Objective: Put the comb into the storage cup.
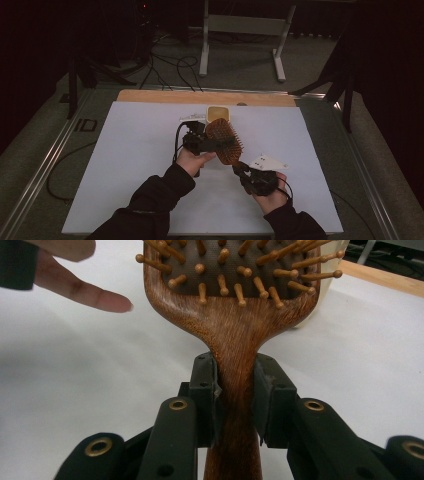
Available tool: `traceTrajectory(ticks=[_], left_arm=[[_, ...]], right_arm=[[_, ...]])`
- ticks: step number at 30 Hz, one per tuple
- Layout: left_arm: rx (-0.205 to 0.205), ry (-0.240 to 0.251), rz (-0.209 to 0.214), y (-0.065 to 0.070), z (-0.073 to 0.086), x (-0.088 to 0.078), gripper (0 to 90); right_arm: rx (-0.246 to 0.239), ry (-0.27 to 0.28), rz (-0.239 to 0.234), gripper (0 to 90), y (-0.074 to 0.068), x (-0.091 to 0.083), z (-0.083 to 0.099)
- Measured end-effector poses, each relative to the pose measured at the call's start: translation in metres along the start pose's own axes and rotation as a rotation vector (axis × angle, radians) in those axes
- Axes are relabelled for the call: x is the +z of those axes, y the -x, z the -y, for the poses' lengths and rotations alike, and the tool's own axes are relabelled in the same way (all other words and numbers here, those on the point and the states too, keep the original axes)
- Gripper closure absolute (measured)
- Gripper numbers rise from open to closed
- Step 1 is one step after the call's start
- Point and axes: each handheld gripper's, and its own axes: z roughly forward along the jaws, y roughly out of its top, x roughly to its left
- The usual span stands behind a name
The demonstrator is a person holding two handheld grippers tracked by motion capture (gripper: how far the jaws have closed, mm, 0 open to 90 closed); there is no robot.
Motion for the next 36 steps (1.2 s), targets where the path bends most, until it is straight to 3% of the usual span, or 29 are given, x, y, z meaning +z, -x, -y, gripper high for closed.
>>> traceTrajectory(ticks=[9, 18, 30, 31, 33, 36], left_arm=[[-0.036, 0.035, 0.041, -0.002, 0.000, 0.000, 40.9], [-0.041, 0.051, 0.071, 0.000, -0.002, -0.002, 47.6], [0.006, 0.040, 0.086, 0.010, -0.006, -0.002, 52.2], [0.013, 0.040, 0.085, 0.012, -0.006, -0.002, 52.4], [0.030, 0.037, 0.077, 0.014, -0.006, -0.001, 52.6], [0.029, 0.038, 0.079, 0.014, -0.008, -0.002, 52.6]], right_arm=[[0.001, 0.007, 0.012, 73.3, 0.001, -0.001, 0.000], [-0.002, 0.008, 0.014, 73.1, 0.001, -0.002, -0.001], [0.005, 0.008, 0.000, 72.0, 0.002, -0.001, 0.000], [0.008, 0.008, -0.002, 71.2, 0.003, -0.001, 0.000], [0.019, 0.015, -0.004, 59.4, 0.003, -0.001, -0.001], [0.023, 0.002, 0.011, 55.8, 0.004, 0.001, 0.000]])
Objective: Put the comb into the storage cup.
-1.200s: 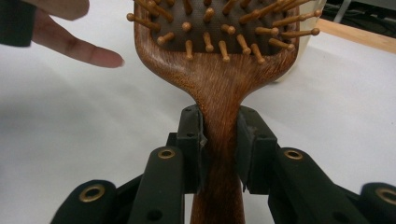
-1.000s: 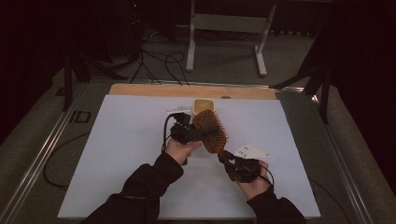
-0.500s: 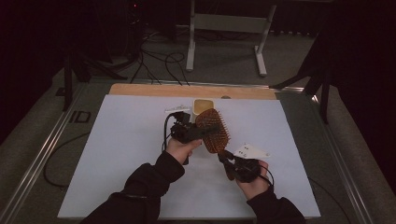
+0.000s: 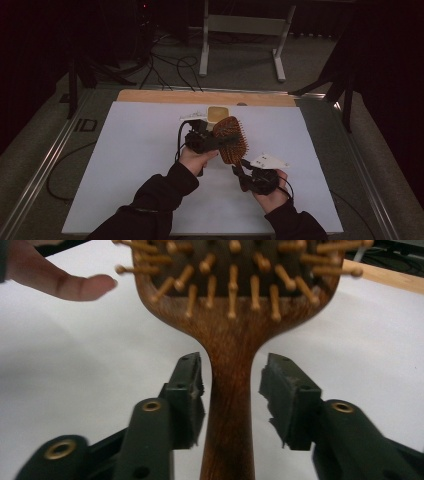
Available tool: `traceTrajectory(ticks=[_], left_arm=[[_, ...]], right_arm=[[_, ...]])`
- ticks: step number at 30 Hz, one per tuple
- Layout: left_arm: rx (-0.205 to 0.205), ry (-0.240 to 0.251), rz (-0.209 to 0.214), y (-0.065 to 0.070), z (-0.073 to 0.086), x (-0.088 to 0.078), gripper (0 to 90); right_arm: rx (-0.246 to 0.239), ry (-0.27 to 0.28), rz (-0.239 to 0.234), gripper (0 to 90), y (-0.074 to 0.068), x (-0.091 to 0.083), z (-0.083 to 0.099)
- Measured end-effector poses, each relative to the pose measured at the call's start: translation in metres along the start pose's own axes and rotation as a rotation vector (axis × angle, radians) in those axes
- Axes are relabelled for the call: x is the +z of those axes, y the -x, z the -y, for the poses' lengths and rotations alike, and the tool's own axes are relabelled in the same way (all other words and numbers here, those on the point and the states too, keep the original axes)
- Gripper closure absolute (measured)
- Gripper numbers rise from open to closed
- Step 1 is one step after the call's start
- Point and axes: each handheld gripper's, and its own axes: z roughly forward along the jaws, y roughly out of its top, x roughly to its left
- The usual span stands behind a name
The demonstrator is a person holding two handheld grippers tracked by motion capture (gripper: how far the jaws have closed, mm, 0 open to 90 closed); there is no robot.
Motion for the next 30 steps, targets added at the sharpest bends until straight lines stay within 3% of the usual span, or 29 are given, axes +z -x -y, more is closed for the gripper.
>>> traceTrajectory(ticks=[6, 14, 20, 22, 24, 30], left_arm=[[0.024, 0.011, -0.007, 0.002, -0.005, -0.003, 52.7], [0.048, 0.024, -0.018, 0.005, -0.013, -0.009, 52.6], [0.066, 0.039, -0.040, 0.006, -0.021, -0.015, 52.6], [0.070, 0.047, -0.046, 0.006, -0.024, -0.017, 52.6], [0.068, 0.055, -0.047, 0.006, -0.028, -0.019, 52.5], [0.084, 0.071, -0.068, 0.006, -0.038, -0.025, 52.5]], right_arm=[[0.028, 0.005, -0.022, 43.0, 0.003, 0.000, 0.001], [-0.011, 0.004, -0.044, 30.2, 0.003, 0.002, 0.004], [0.002, -0.003, -0.105, 13.4, 0.006, 0.003, 0.006], [0.011, -0.007, -0.114, 12.4, 0.007, 0.003, 0.007], [0.015, -0.003, -0.118, 9.4, 0.008, 0.003, 0.008], [-0.002, 0.008, -0.073, 8.2, 0.011, 0.002, 0.010]])
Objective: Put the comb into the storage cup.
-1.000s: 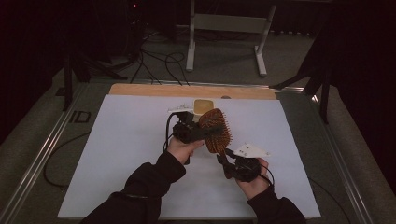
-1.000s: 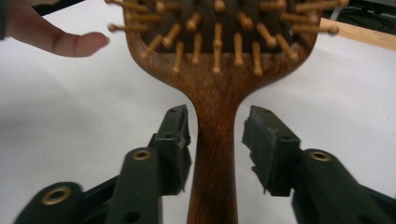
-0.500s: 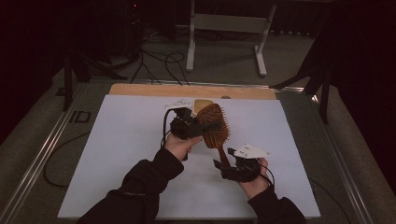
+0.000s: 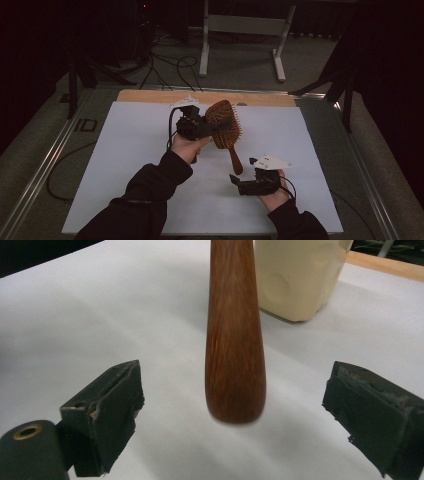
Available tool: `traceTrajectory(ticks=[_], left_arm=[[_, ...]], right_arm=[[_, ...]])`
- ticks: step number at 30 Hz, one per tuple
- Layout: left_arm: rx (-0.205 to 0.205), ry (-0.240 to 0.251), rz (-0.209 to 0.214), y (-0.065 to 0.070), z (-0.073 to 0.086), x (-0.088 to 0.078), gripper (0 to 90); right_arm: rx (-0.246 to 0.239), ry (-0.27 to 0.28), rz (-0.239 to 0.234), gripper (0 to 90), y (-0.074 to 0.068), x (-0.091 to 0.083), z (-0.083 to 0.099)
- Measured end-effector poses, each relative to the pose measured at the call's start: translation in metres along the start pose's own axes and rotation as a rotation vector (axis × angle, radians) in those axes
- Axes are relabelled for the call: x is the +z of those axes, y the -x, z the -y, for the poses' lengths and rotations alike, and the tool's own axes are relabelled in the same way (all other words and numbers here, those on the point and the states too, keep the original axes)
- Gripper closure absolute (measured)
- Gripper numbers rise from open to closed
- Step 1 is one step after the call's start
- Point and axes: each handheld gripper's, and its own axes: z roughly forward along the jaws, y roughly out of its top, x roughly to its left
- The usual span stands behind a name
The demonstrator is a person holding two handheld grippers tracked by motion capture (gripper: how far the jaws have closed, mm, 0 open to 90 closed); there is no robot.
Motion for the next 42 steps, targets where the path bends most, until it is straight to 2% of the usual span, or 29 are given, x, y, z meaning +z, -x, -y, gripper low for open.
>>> traceTrajectory(ticks=[6, 12, 20, 21, 26, 42], left_arm=[[0.010, 0.011, -0.015, -0.003, -0.008, -0.003, 52.6], [0.022, 0.018, -0.033, -0.006, -0.019, -0.006, 52.6], [0.030, 0.054, -0.057, -0.010, -0.037, -0.013, 52.6], [0.033, 0.057, -0.061, -0.011, -0.039, -0.014, 52.6], [0.031, 0.071, -0.082, -0.014, -0.049, -0.016, 52.7], [0.051, 0.142, -0.187, -0.029, -0.080, -0.013, 53.0]], right_arm=[[-0.016, -0.013, 0.000, 7.7, 0.006, -0.002, 0.003], [-0.007, -0.034, -0.001, 7.8, 0.009, -0.008, 0.007], [-0.010, -0.020, 0.021, 8.1, 0.011, -0.013, 0.010], [-0.011, -0.022, 0.012, 8.1, 0.012, -0.013, 0.011], [-0.041, -0.005, 0.023, 8.1, 0.010, -0.017, 0.012], [-0.068, 0.006, 0.012, 8.1, 0.007, -0.024, 0.016]])
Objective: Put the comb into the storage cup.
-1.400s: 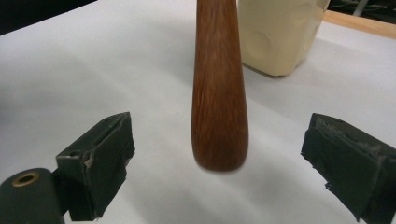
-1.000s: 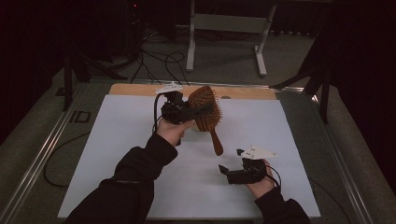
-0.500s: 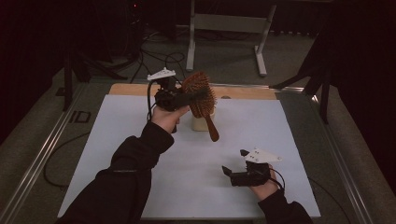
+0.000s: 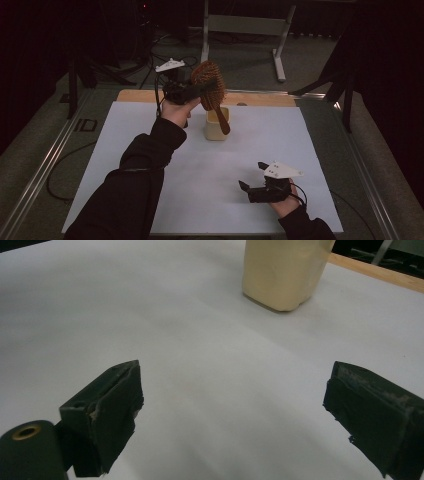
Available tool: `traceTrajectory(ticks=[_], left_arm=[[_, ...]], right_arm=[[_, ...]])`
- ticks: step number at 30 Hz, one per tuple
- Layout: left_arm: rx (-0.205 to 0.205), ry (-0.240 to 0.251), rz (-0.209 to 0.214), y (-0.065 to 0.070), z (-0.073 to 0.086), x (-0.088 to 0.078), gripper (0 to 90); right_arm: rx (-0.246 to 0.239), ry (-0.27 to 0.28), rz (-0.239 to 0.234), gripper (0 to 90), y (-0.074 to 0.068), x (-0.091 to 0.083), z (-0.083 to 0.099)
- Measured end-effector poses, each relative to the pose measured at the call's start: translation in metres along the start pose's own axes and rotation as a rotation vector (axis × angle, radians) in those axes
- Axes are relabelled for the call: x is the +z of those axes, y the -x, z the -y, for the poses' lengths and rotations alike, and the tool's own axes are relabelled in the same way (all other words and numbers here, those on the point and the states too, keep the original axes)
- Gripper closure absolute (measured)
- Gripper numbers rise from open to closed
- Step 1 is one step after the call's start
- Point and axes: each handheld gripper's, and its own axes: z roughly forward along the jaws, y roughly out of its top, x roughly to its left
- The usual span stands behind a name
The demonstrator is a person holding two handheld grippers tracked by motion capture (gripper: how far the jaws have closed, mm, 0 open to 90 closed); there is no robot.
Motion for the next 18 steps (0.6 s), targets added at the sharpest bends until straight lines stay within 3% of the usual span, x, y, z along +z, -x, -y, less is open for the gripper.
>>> traceTrajectory(ticks=[11, 18], left_arm=[[-0.008, 0.052, -0.076, -0.013, -0.012, 0.010, 53.1], [-0.005, 0.059, -0.129, -0.020, -0.013, 0.021, 53.0]], right_arm=[[-0.015, 0.011, -0.001, 8.1, -0.001, -0.001, -0.001], [-0.033, 0.009, 0.006, 8.1, -0.003, -0.002, -0.002]])
